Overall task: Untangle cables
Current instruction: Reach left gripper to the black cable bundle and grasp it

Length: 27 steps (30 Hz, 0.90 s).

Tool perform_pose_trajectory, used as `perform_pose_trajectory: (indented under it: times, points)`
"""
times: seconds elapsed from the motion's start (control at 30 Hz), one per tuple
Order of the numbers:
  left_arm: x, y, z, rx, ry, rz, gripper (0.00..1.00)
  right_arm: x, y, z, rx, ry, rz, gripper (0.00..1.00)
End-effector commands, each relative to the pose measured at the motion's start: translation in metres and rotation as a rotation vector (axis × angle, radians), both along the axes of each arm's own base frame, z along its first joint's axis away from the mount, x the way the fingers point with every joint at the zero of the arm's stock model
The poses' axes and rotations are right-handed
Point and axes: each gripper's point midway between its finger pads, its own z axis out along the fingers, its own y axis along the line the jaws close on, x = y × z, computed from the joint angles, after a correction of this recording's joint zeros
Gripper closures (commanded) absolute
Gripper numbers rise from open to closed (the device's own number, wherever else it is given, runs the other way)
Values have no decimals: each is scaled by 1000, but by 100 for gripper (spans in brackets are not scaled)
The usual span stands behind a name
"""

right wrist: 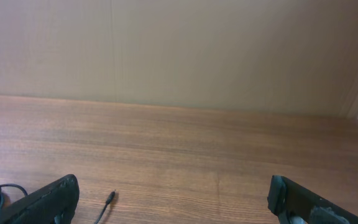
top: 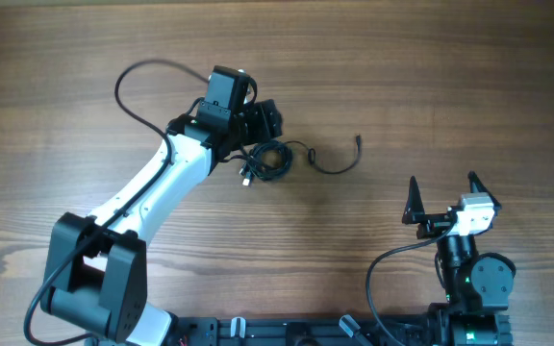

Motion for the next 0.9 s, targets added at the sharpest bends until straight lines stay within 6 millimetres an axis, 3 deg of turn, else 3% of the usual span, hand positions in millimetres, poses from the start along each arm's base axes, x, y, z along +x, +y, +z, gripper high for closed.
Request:
perform_pose_trajectory:
  times: [0.0,0.13,0.2,0.27,0.3,0.37,0.43,0.53,0.6,0.67,0.8,0.87]
  points:
    - [7,27,-26,352,-105,-263,29,0,-3,2,-2,-8,-17,0]
    - [-14,17,-75,309,54,-332,35,0,-3,2,-2,-8,-17,0]
    - [-25,19,-97,311,128,-349,52,0,-3,2,-2,-8,-17,0]
    - [-37,10,-103,252,179,-385,69,0,-3,2,-2,-8,-17,0]
    - [-37,8,-102,244,179,-389,96,0,-3,2,-2,-8,-17,0]
    - [-29,12,-88,231,156,-352,96,0,-3,2,-2,-8,-17,0]
    - [-20,17,-61,212,120,-311,96,0,-3,2,-2,-8,-17,0]
    - [-12,21,5,182,-29,-281,96,0,-3,2,-2,-8,-17,0]
    - [-18,23,48,164,-120,-272,96,0,-3,2,-2,-8,-17,0]
    - [-27,27,76,152,-176,-267,96,0,-3,2,-2,-8,-17,0]
    - [-41,31,75,157,-130,-265,96,-1,6,6,42,-21,39,0]
    - [-44,33,72,122,-82,-204,96,-13,56,9,354,42,336,0]
